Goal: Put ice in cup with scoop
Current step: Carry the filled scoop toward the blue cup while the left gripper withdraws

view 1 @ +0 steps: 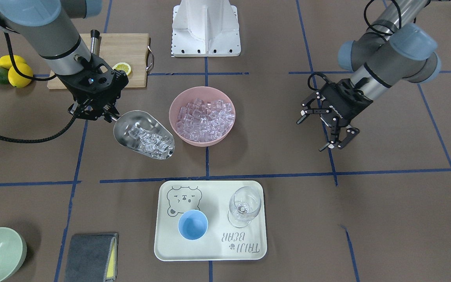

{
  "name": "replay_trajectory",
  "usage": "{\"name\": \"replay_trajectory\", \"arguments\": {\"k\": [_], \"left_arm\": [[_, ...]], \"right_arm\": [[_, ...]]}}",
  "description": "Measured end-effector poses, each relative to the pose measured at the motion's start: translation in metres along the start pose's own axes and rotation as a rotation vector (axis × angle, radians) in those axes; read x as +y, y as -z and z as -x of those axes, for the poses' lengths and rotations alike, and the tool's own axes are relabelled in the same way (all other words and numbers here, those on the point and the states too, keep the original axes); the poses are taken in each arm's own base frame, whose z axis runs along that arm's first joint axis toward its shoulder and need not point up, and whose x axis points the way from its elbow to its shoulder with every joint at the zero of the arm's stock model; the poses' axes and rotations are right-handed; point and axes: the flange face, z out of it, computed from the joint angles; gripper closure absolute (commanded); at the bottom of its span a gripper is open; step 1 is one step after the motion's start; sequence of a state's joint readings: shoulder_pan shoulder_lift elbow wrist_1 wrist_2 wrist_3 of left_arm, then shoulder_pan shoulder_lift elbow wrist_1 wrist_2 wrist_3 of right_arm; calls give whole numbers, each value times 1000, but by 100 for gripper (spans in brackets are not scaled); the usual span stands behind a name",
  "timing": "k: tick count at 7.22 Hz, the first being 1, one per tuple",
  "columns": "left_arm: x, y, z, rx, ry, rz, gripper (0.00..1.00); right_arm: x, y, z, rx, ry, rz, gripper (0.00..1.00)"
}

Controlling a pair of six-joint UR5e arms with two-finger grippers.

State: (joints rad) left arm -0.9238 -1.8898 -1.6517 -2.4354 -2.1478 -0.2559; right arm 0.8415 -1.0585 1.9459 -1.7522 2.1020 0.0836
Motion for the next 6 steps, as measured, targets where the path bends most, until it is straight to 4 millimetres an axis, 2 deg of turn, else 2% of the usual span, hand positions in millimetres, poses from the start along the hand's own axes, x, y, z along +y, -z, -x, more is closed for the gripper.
{"name": "replay_trajectory", "arguments": {"k": [2,4,6], "left_arm": [[11,26,35,-101,66,-19,0],[47,28,50,-152,91,11,0],[54,26,57,-162,89,29,0]], "right_arm": [[-1,-3,-3,10,-46,7,100],[-4,-8,-8,25,-80,14,100],[-5,-11,-10,30,-91,19,100]]}}
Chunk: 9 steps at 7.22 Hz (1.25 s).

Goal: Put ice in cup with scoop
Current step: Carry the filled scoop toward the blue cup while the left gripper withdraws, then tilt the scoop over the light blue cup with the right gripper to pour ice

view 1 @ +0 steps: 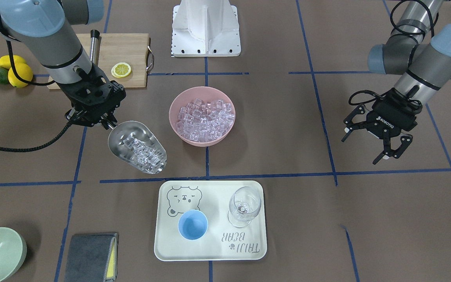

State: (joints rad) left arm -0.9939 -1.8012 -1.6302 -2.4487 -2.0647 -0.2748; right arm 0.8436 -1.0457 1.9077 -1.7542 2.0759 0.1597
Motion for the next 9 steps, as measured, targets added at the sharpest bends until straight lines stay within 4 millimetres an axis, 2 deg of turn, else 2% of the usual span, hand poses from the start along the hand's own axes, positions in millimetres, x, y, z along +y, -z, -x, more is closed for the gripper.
{"name": "replay_trajectory", "arguments": {"k": [1,3,4,6,7,9], "left_arm": [[2,1,6,-13,11,9,0],[14,16,29,-60,49,19,0],[20,23,42,-83,67,24,0],[27,28,54,-113,86,33,0],[28,28,57,-121,93,49,0],[30,27,59,-128,105,77,0]], "right_arm": [[0,-3,-2,2,-4,6,100],[-7,-13,-5,7,-19,29,100],[-27,-16,-4,11,-34,53,100],[-71,-21,-5,21,-68,100,100],[-85,-22,-9,26,-80,111,100],[-98,-21,-10,27,-88,115,100]]}}
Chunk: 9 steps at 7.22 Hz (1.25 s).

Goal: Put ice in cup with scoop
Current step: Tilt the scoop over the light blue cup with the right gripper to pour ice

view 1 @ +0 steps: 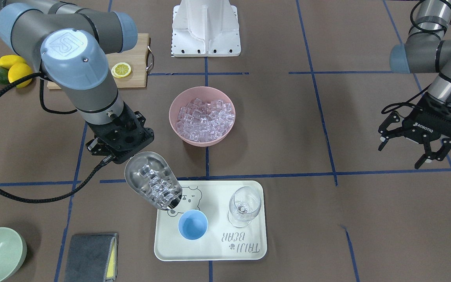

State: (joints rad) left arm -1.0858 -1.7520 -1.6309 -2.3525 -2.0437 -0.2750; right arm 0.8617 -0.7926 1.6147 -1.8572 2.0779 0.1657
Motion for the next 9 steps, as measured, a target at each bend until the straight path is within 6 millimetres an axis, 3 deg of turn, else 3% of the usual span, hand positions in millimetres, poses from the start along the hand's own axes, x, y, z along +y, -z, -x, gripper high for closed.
{"name": "replay_trajectory", "arguments": {"k": [2,6,9], "left_arm": [[-2,-1,8,-25,29,46,0],[-2,-5,16,-50,63,101,0],[3,-8,18,-52,74,122,0]], "right_arm": [[-3,-4,3,-5,2,8,100],[-14,-31,18,-18,22,63,100],[-55,-31,29,-16,17,127,100]]}}
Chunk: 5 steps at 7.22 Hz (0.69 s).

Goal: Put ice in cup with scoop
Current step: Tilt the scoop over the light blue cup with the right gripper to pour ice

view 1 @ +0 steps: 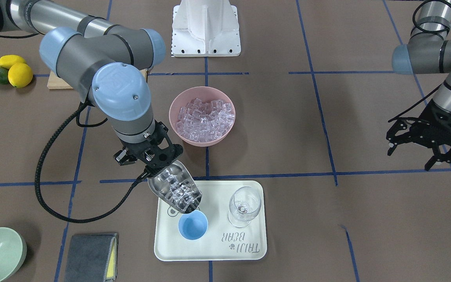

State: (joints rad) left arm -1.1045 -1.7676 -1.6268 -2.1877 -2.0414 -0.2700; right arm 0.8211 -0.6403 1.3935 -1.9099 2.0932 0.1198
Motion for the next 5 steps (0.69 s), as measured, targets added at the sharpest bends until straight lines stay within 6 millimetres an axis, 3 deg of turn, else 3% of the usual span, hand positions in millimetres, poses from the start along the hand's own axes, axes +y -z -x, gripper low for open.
{"name": "replay_trajectory", "arguments": {"k": [5], "left_arm": [[3,-2,2,1,5,9,0]], "right_arm": [[-23,22,-31,11,-11,103,100]]}}
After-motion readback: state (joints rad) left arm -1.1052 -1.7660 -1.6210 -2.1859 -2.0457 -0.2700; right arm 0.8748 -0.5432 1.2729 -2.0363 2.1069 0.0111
